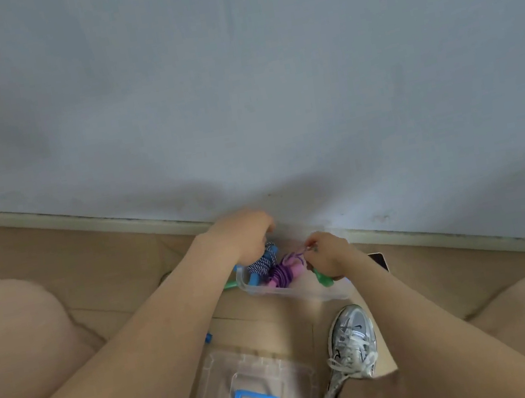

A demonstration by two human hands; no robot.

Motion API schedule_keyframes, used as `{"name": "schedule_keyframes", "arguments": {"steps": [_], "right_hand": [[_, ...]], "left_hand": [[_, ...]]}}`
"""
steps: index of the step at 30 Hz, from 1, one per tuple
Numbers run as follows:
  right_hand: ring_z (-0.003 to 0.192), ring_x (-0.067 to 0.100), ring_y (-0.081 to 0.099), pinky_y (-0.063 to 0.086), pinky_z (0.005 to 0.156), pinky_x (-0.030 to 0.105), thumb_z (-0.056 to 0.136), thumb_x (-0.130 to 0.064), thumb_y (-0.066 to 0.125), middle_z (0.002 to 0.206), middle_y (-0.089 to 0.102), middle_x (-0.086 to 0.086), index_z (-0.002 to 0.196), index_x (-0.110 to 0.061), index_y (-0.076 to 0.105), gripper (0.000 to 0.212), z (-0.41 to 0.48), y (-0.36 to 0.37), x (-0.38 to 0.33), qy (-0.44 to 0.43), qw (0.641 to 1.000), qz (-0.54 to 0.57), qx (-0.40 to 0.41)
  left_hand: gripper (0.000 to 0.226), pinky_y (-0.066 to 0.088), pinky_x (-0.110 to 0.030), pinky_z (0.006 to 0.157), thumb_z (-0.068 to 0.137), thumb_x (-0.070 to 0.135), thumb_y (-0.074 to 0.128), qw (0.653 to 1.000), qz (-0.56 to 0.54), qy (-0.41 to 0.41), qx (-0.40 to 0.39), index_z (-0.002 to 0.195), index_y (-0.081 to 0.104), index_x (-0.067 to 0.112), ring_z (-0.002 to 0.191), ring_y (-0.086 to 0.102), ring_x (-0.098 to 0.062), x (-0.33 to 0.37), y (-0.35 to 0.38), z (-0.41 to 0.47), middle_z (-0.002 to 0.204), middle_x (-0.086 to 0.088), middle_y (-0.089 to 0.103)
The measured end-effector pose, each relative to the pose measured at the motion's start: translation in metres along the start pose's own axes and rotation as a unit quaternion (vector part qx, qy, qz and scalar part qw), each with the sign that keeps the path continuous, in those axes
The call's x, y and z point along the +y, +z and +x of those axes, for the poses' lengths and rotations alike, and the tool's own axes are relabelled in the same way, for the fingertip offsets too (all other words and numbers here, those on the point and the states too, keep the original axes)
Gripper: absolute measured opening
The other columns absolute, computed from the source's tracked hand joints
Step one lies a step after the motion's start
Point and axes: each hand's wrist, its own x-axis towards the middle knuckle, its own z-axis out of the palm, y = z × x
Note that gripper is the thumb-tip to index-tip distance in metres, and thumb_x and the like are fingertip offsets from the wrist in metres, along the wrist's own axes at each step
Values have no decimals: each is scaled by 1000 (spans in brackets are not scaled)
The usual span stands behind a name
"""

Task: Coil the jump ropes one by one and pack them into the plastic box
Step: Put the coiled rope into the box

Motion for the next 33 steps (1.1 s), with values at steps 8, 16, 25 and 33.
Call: {"name": "schedule_keyframes", "arguments": {"steps": [8,16,25,33], "right_hand": [[141,37,48,41,111,39,107,-9,46,151,52,18,154,-7,41,48,25,34,10,15,996,-84,-4],[108,35,64,56,91,47,88,0,51,114,69,15,112,-7,70,31,20,114,-86,-215,964,-155,-24],[105,41,65,54,90,44,100,-2,48,140,46,21,139,-11,54,41,62,214,-136,-253,931,-223,-141],[129,36,48,42,97,35,104,-5,46,131,55,20,112,-2,55,12,84,238,-135,-231,892,-313,-231]], "left_hand": [[40,55,-39,96,99,4,51,992,-13,-87,-88,136,64,12,114,64,-32,-54,19,-8,130,-12,67],[39,56,-39,84,99,4,49,974,9,-197,-108,134,63,13,105,65,-31,-112,35,-41,126,-12,63],[23,55,-42,77,97,6,53,956,-9,-271,-112,117,65,10,82,59,-28,-164,62,-66,89,-5,55],[17,59,-45,82,96,6,48,948,-73,-290,-114,93,64,6,89,70,-35,-193,77,-74,92,-10,66]]}}
